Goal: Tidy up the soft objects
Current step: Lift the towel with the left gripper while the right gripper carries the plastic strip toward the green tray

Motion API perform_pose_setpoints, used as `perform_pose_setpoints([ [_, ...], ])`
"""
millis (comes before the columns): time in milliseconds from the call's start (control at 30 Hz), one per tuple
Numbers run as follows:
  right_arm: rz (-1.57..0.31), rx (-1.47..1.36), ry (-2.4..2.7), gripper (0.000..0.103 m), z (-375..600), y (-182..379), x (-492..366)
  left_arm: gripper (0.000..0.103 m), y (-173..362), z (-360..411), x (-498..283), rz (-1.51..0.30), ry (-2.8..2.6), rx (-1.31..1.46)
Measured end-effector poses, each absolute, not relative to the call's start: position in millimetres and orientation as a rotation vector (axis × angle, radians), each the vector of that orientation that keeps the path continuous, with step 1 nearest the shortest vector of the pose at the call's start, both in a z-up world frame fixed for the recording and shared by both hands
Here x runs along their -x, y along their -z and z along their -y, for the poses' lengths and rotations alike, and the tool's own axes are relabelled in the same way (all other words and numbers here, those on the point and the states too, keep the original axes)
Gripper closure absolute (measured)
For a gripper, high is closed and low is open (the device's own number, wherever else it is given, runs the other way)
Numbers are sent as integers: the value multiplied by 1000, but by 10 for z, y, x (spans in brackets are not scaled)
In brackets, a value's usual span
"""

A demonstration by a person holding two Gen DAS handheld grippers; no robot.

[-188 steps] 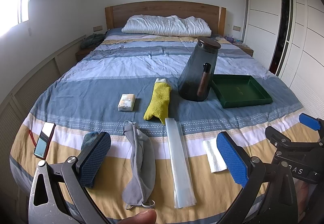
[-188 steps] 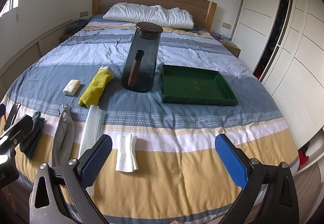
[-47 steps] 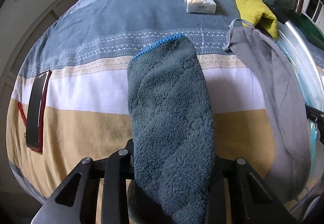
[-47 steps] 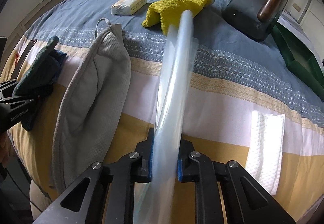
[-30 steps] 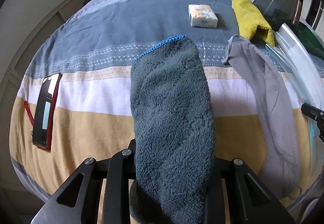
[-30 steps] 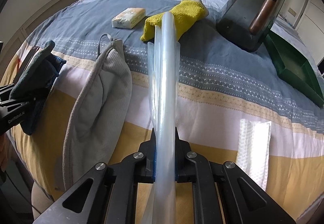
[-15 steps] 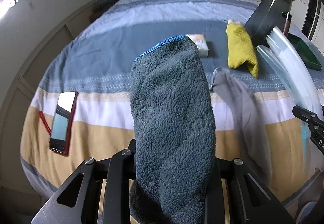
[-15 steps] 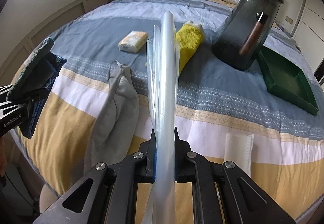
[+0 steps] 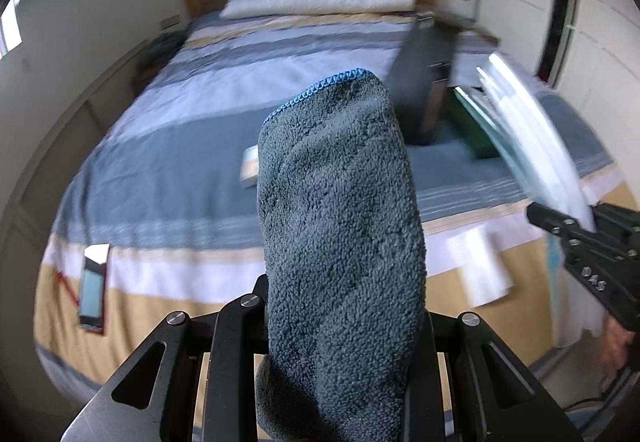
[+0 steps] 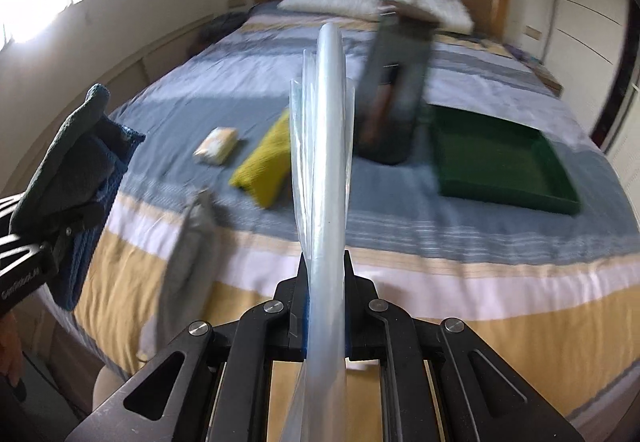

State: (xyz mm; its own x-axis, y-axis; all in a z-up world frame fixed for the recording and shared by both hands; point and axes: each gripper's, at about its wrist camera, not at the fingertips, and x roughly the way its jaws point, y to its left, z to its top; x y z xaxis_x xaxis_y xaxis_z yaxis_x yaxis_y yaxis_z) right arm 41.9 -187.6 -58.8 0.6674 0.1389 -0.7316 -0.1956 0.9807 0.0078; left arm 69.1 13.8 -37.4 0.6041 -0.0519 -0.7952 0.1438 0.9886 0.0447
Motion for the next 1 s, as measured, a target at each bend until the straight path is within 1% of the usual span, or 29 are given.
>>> perform_pose_setpoints([
  [167, -783, 63, -67, 93, 2710, 374, -261, 80, 173, 709, -837, -899, 242, -95],
  [367, -758, 53, 77, 93, 3651, 185, -211, 80, 79, 1718, -1064, -886, 352, -115],
  [467, -748, 34, 132, 93, 4010, 123, -258, 80, 80, 2194, -1274, -890, 386, -121],
  [600, -732, 8, 150, 93, 4360, 99, -465, 80, 186, 2576, -1641, -912, 382, -110],
  [800, -709, -35, 119, 93, 4801, 147, -1221, 80, 325, 2907, -2458, -928, 294, -105],
  [1000, -716, -24, 39, 93, 4862, 370, -2212, 79, 554, 3094, -3092, -899, 153, -88],
])
